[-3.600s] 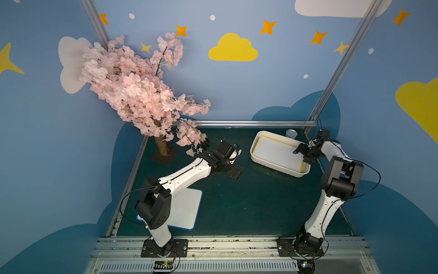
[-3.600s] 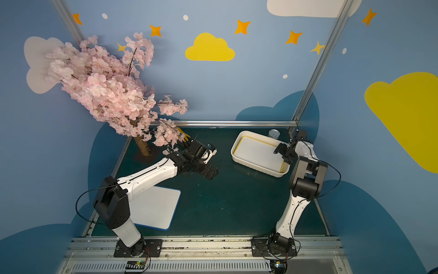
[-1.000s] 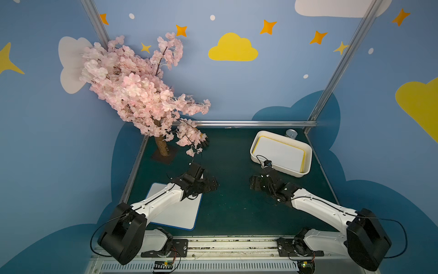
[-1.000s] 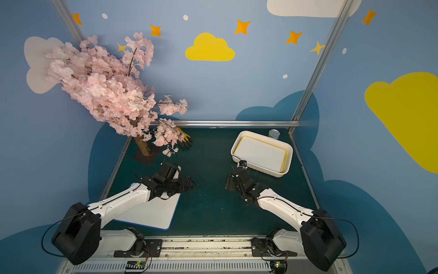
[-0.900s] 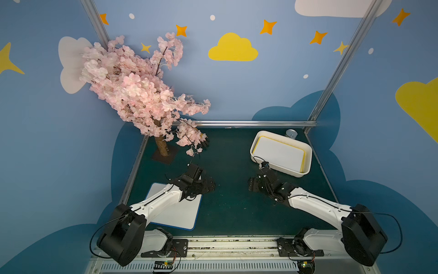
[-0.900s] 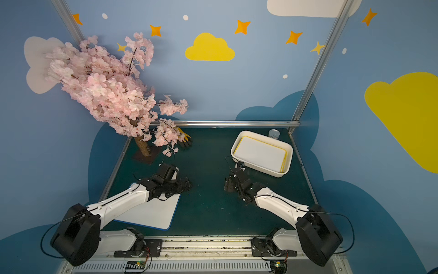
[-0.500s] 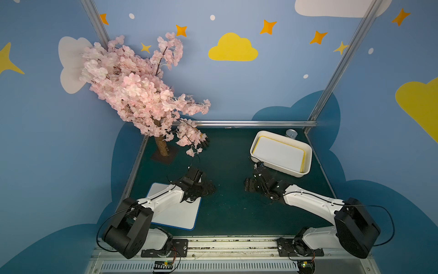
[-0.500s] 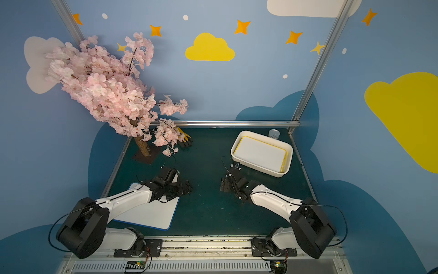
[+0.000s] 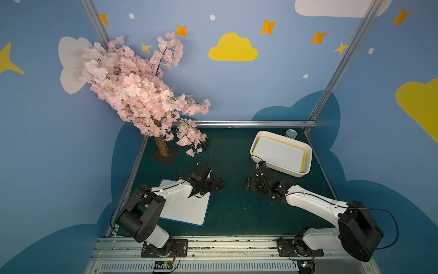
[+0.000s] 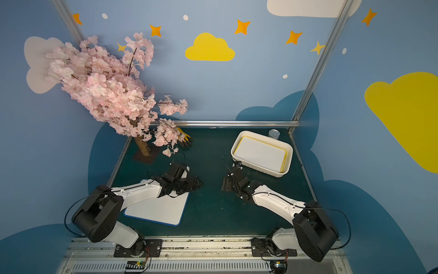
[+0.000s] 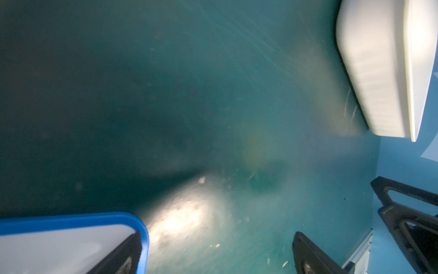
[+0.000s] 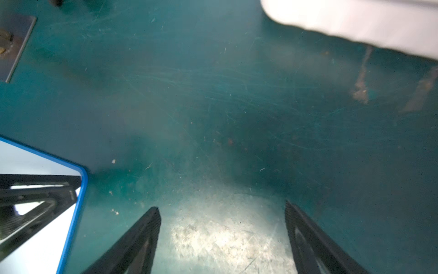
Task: Put the whiteboard into the storage box
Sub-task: Move the whiteboard to the corner of the board, then pick up the whiteboard at the center of the board.
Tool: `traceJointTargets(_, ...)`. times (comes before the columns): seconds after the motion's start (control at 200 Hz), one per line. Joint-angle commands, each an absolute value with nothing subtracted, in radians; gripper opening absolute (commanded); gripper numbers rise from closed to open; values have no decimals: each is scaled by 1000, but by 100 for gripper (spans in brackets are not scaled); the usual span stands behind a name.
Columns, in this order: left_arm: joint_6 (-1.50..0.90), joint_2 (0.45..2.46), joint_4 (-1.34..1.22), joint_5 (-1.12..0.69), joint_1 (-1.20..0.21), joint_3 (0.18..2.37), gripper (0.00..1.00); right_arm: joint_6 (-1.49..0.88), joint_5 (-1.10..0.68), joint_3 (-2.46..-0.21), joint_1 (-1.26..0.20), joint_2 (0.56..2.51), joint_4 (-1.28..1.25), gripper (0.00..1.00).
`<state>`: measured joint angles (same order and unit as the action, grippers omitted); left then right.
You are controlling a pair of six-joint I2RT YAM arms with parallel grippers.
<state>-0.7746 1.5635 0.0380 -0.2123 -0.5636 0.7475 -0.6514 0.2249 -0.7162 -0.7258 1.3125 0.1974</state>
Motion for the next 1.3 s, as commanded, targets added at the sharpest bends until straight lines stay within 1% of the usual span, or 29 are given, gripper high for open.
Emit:
traceJointTargets(0.0, -796, 1637, 58, -256, -602, 774, 99, -658, 220, -711, -705, 1270, 222, 83)
traceJointTargets(0.285, -822, 1809, 0, -273, -691, 936, 99, -686, 108, -679, -605, 1148, 245, 83)
traceJointTargets(0.551, -800, 1984, 36, -313, -759, 1197, 99, -671, 79, -620, -522, 972, 324, 84)
traceJointTargets(0.651, -769, 2006, 86, -315, -767, 1270, 99, -656, 78, -618, -504, 940, 344, 84)
traceJointTargets(0.776, -707, 1966, 165, -294, -742, 1284, 100, -635, 86, -627, -503, 936, 360, 85)
traceJointTargets(0.921, -622, 1853, 271, -255, -666, 1237, 100, -647, 114, -635, -542, 977, 330, 85)
traceJointTargets(1.021, -569, 1783, 366, -241, -602, 1214, 100, -675, 145, -653, -610, 1045, 293, 85)
traceJointTargets(1.127, -501, 1726, 499, -124, -538, 1211, 100, -716, 187, -667, -681, 1143, 269, 85)
traceJointTargets(1.157, -483, 1717, 546, -83, -526, 1215, 100, -728, 203, -701, -702, 1168, 268, 85)
traceJointTargets(1.217, -469, 1708, 649, 13, -513, 1240, 100, -750, 236, -721, -745, 1217, 268, 85)
traceJointTargets(1.292, -430, 1695, 733, 77, -504, 1261, 100, -780, 297, -742, -804, 1266, 270, 85)
